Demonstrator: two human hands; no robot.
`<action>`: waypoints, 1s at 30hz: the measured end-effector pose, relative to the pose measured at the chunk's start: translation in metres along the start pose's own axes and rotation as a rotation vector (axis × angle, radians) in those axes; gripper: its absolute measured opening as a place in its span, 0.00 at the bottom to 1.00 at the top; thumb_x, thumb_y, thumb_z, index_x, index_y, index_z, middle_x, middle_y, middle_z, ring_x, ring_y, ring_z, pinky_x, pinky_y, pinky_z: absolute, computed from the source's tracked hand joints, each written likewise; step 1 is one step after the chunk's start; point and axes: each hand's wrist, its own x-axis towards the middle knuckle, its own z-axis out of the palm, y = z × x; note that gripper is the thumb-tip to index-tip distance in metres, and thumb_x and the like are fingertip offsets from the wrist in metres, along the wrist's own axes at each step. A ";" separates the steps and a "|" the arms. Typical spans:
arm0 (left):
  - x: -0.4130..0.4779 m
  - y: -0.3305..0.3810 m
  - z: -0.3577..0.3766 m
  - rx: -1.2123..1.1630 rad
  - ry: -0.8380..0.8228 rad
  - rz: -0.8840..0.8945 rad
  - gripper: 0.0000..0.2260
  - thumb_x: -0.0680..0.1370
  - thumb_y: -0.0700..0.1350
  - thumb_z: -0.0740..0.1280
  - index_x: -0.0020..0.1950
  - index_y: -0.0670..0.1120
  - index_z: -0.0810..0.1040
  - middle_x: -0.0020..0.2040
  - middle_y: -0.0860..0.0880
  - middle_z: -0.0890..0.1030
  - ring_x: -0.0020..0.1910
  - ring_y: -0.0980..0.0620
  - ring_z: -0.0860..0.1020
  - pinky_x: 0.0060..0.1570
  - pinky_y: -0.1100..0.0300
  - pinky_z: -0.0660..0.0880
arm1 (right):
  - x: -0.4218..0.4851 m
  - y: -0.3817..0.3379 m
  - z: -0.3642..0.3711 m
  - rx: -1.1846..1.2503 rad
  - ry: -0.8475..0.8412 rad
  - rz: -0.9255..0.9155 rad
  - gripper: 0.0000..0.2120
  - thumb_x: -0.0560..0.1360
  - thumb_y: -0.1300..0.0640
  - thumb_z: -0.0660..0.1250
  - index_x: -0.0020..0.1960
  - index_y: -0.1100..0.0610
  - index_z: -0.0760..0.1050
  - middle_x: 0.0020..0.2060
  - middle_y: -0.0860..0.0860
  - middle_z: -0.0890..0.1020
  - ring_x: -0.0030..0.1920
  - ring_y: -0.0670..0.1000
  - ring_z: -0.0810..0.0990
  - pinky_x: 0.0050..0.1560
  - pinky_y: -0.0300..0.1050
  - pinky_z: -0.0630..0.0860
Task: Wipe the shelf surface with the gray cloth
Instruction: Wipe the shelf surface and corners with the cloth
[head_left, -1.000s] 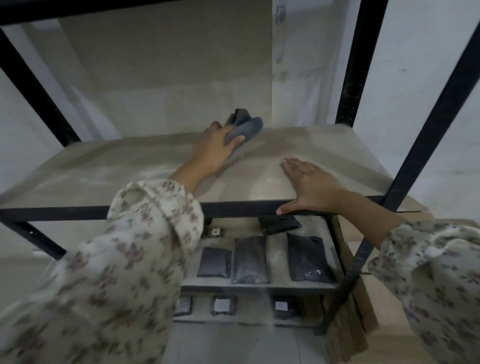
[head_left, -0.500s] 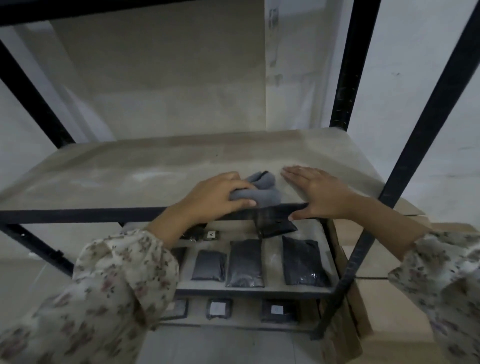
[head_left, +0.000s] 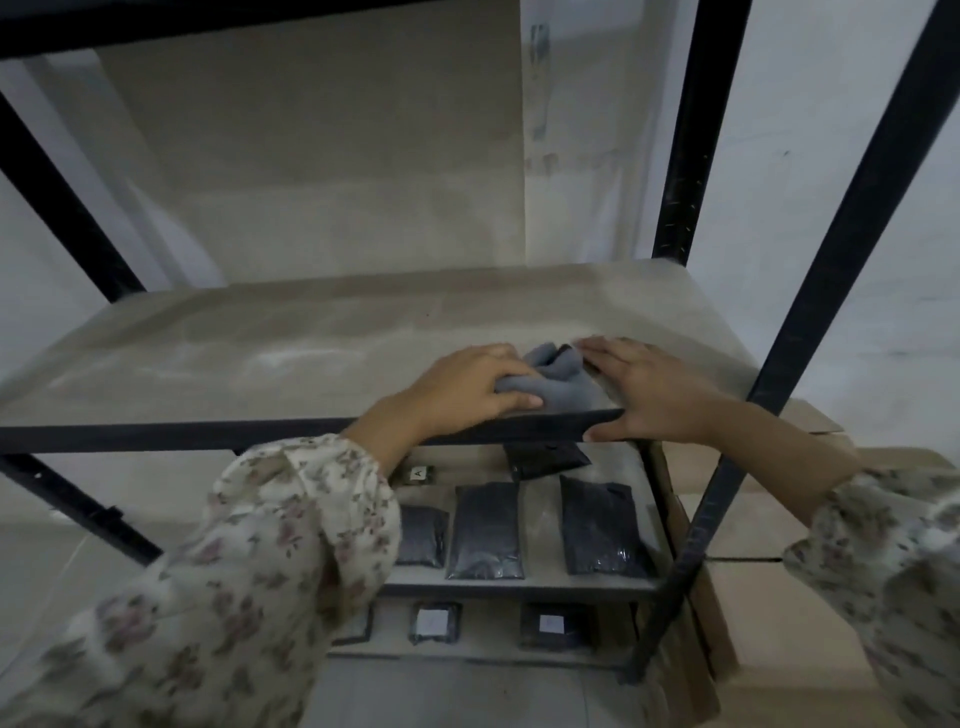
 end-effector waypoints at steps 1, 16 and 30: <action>0.001 0.001 -0.007 -0.014 -0.045 0.014 0.13 0.76 0.53 0.65 0.58 0.52 0.79 0.49 0.52 0.75 0.50 0.50 0.75 0.50 0.53 0.71 | 0.000 0.000 -0.001 0.004 -0.004 0.005 0.48 0.67 0.33 0.66 0.76 0.53 0.51 0.76 0.49 0.56 0.74 0.50 0.57 0.73 0.43 0.54; -0.001 0.012 0.008 0.073 0.031 -0.057 0.14 0.78 0.54 0.62 0.61 0.52 0.76 0.53 0.46 0.74 0.52 0.49 0.72 0.49 0.54 0.69 | -0.002 -0.004 -0.006 0.093 -0.023 0.043 0.46 0.65 0.34 0.69 0.75 0.54 0.56 0.75 0.50 0.59 0.74 0.52 0.59 0.73 0.48 0.58; 0.016 0.018 0.008 -0.786 0.414 -0.541 0.15 0.81 0.51 0.55 0.63 0.46 0.71 0.65 0.40 0.68 0.63 0.43 0.69 0.65 0.51 0.67 | 0.037 -0.096 -0.037 1.589 0.196 0.404 0.13 0.75 0.55 0.66 0.58 0.54 0.71 0.51 0.54 0.79 0.47 0.48 0.78 0.43 0.41 0.75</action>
